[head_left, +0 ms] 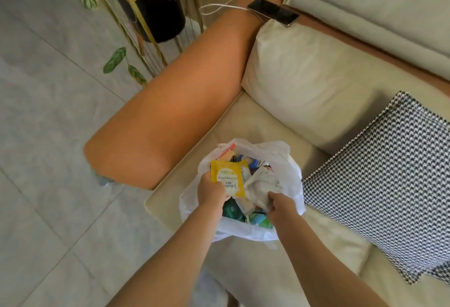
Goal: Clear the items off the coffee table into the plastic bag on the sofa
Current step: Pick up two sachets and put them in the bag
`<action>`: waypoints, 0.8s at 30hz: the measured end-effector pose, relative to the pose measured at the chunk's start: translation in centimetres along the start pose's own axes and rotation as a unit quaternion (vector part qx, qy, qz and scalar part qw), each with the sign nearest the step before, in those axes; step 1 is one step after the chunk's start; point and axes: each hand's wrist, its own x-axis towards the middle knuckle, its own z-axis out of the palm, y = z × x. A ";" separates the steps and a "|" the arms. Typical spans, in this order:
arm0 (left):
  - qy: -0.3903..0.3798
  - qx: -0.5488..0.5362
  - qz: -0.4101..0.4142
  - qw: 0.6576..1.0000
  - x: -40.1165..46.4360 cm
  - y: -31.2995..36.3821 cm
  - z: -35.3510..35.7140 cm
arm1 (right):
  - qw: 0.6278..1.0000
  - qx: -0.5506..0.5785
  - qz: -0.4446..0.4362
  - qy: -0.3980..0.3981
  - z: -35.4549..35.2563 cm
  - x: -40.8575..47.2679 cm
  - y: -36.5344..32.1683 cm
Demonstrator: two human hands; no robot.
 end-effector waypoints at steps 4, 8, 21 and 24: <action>-0.015 -0.011 0.002 1.000 -0.5 0.4 0.6 | 0.995 -0.060 -0.077 -0.012 -0.3 0.4 -0.3; -0.038 -0.033 0.000 0.999 -0.6 -0.4 0.9 | 0.986 -0.103 -0.098 -0.081 -0.9 1.0 0.9; 0.066 -0.002 0.010 0.998 -1.3 -4.0 1.7 | 0.984 -0.030 0.002 -0.175 -1.5 -0.9 3.3; 0.075 0.034 0.012 0.997 -1.2 -4.4 1.4 | 0.978 -0.145 -0.060 -0.138 -1.3 -0.8 2.3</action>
